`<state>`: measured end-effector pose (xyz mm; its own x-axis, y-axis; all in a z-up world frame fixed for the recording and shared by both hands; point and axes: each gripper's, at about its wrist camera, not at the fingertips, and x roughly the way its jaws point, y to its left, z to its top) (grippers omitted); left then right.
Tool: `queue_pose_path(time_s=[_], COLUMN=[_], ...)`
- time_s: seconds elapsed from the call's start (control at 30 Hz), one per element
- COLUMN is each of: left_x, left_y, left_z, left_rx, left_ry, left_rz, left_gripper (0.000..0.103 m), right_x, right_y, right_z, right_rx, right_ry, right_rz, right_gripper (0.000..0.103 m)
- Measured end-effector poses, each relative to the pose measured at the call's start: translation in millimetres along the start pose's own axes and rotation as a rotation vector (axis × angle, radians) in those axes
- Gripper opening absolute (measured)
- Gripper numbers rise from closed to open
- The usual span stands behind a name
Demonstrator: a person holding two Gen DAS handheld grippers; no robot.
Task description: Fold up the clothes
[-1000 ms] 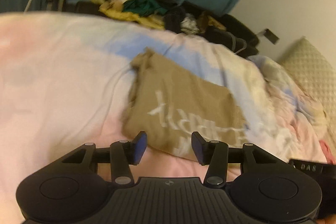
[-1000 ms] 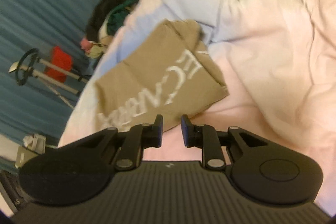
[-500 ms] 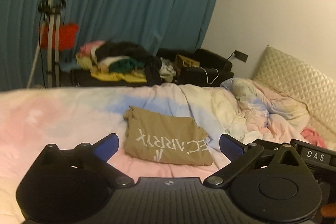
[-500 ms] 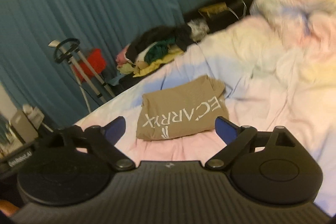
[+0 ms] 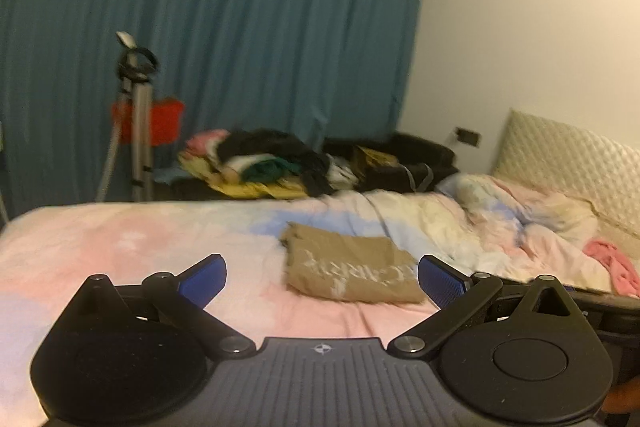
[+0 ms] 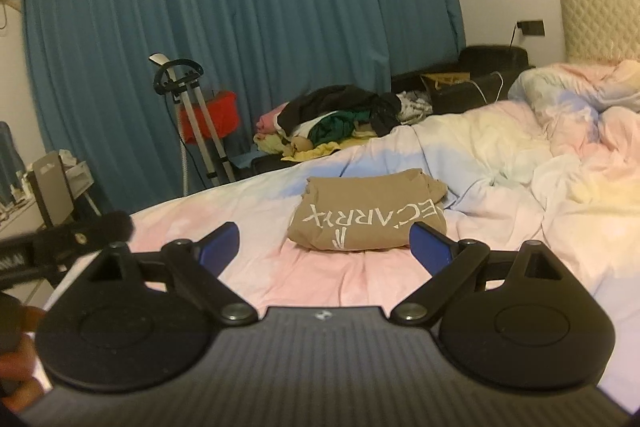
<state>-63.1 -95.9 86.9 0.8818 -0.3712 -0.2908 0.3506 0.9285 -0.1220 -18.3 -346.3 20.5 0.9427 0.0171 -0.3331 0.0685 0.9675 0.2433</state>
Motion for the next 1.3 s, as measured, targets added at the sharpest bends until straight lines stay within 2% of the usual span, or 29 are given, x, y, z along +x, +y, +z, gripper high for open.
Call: queue_pose_path(time_s=[0.13,0.43,0.67,1.03,1.3], left_x=[-11,-28,-25,-9,-10], left_y=[5,16,21,21,20], left_z=[-8,-24,-36,-50,-50], left_rx=[0.005,0.024,0.019,0.026,0.023], left_ry=[-0.018,-0.037,-0.036,0.005,-0.001], left_rz=[0.023,0.058,0.066,0.094,0.094], left_gripper=[0.103,0.103,0.103,0.103,0.103], right_x=[0,4,5,16,19], right_y=[10,16,19,16,17], right_z=[-11,-27,-39,-46,-48], right_rx=[-0.048,-0.035,-0.070,-0.075,-0.076], right_ry=[-0.005,-0.045,-0.078,-0.050,-0.038], right_rz=[-0.002,-0.029,-0.035,-0.050,-0.066], right_gripper=[0.093,0.093,0.093,0.093,0.093])
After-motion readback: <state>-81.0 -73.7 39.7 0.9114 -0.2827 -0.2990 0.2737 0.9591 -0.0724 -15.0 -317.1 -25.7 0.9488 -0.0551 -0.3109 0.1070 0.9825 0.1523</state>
